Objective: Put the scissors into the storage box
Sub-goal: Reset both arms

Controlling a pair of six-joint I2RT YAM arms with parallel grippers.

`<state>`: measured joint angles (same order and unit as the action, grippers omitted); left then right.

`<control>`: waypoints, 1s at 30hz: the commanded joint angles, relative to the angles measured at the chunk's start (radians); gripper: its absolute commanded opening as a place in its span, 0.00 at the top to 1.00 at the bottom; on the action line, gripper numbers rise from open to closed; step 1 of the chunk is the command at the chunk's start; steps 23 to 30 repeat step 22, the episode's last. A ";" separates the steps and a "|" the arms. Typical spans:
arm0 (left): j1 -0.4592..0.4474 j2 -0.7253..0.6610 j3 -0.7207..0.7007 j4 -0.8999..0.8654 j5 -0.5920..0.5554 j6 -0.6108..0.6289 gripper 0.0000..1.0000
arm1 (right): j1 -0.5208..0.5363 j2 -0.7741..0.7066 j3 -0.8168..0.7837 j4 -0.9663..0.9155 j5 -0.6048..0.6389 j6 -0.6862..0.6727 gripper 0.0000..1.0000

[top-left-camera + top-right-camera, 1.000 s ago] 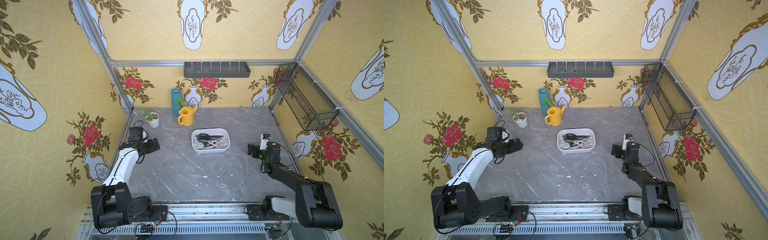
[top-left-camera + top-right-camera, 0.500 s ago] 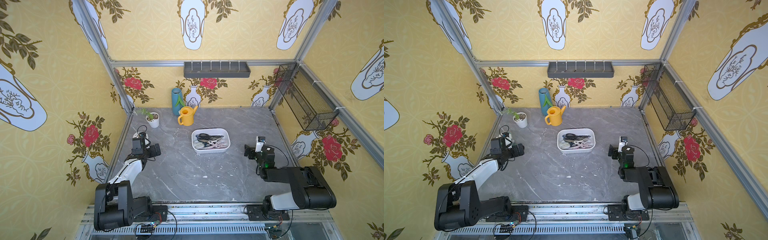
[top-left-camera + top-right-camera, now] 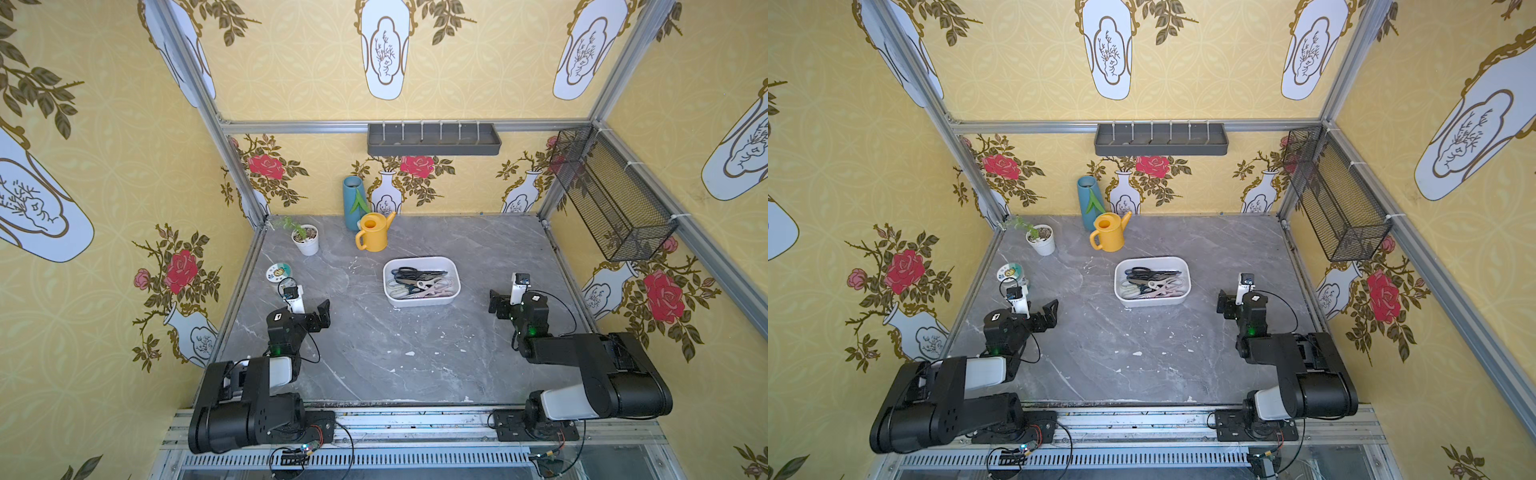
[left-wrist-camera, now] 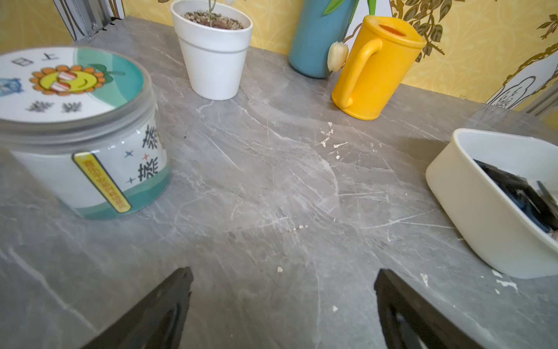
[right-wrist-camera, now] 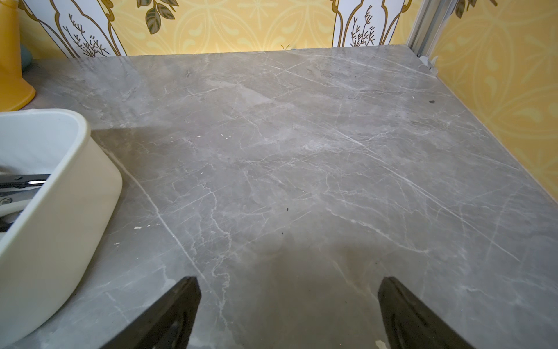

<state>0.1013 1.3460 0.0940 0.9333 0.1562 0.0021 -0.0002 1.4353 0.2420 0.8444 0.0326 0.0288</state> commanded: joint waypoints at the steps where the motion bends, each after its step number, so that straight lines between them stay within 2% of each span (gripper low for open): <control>1: -0.003 0.002 0.040 0.137 -0.036 -0.017 0.01 | 0.002 0.001 0.003 0.039 0.014 -0.002 0.03; 3: -0.048 0.001 0.136 -0.062 -0.141 -0.011 0.01 | 0.001 0.001 0.003 0.041 0.014 -0.003 0.03; 5: -0.131 0.024 0.139 -0.051 -0.292 0.022 0.01 | 0.001 0.002 0.003 0.040 0.013 -0.003 0.03; 12: -0.135 0.016 0.133 -0.039 -0.327 0.015 0.01 | 0.002 0.001 0.003 0.040 0.016 -0.004 0.03; 30: -0.135 0.015 0.133 -0.044 -0.320 0.018 0.01 | 0.000 0.005 0.009 0.034 0.008 -0.004 0.03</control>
